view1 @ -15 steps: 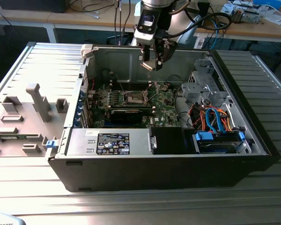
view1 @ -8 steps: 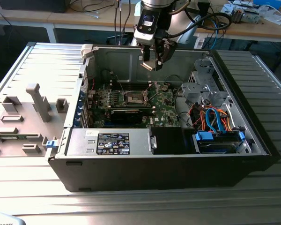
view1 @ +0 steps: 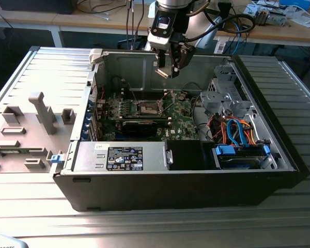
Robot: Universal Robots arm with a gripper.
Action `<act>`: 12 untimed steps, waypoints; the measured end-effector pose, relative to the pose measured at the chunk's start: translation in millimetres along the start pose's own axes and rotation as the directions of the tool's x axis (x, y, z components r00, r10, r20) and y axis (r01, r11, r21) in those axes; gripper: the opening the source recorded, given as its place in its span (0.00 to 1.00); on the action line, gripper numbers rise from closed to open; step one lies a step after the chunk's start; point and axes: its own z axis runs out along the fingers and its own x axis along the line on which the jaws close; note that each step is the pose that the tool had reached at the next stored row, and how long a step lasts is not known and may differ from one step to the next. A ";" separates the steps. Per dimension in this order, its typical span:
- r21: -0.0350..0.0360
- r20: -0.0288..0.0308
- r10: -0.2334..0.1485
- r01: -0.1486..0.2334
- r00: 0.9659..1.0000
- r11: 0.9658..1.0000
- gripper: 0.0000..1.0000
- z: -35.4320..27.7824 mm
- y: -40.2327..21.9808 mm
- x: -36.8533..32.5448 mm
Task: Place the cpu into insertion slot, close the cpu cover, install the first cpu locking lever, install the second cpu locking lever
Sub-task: 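Place the cpu into insertion slot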
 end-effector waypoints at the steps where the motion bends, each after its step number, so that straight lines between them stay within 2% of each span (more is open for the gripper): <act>1: 0.000 0.000 0.001 -0.001 1.000 1.000 0.55 0.0 0.0 0.0; 12: 0.000 0.000 0.006 -0.006 1.000 1.000 0.55 0.3 0.0 0.0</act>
